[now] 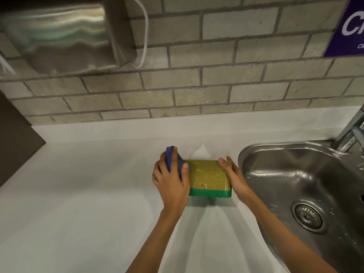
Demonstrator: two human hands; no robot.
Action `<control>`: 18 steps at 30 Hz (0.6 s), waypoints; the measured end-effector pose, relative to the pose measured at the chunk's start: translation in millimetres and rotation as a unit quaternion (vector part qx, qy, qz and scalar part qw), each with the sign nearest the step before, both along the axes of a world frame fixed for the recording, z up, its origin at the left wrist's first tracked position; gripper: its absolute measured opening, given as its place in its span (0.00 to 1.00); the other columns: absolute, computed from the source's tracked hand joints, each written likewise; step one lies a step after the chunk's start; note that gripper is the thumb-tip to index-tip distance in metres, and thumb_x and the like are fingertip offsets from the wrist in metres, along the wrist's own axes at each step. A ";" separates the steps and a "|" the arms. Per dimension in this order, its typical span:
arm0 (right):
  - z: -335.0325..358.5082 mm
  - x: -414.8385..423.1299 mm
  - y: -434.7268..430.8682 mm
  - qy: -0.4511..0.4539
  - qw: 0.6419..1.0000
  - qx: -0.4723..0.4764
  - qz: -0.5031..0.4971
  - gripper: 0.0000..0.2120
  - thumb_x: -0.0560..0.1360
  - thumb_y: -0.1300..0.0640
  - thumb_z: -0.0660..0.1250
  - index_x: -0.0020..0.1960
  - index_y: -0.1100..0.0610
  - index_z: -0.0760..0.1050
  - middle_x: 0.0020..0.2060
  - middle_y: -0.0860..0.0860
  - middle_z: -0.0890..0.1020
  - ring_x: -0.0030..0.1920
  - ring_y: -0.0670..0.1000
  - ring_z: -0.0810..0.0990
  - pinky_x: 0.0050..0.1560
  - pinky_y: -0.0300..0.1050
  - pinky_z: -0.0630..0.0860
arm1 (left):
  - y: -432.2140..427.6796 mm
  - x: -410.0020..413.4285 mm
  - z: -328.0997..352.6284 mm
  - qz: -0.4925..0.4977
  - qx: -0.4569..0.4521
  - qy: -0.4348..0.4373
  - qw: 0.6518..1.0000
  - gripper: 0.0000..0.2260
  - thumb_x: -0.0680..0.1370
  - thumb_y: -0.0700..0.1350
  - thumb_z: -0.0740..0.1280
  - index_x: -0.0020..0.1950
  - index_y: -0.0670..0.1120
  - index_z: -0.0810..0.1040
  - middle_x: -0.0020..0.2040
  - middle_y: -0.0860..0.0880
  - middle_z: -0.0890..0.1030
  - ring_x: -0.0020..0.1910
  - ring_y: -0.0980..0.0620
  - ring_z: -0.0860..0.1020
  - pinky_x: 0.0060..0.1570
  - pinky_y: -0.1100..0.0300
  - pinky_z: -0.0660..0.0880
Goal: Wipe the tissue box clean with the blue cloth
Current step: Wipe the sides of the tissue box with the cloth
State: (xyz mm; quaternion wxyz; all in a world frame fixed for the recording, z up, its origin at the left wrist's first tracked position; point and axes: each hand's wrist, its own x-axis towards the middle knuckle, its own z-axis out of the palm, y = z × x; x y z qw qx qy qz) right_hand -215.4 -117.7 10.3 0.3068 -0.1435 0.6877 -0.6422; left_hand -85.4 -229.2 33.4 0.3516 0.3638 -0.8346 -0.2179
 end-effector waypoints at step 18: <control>7.2 -0.9 2.1 0.010 1.000 0.010 0.013 0.39 0.73 0.42 0.60 0.77 0.55 0.47 0.57 0.45 0.68 0.56 0.44 0.69 0.57 0.39 0.66 | 4.9 -0.3 -9.1 -0.036 -0.124 -0.067 0.989 0.21 0.78 0.56 0.53 0.67 0.51 0.74 0.64 0.41 0.76 0.59 0.39 0.72 0.52 0.45 0.73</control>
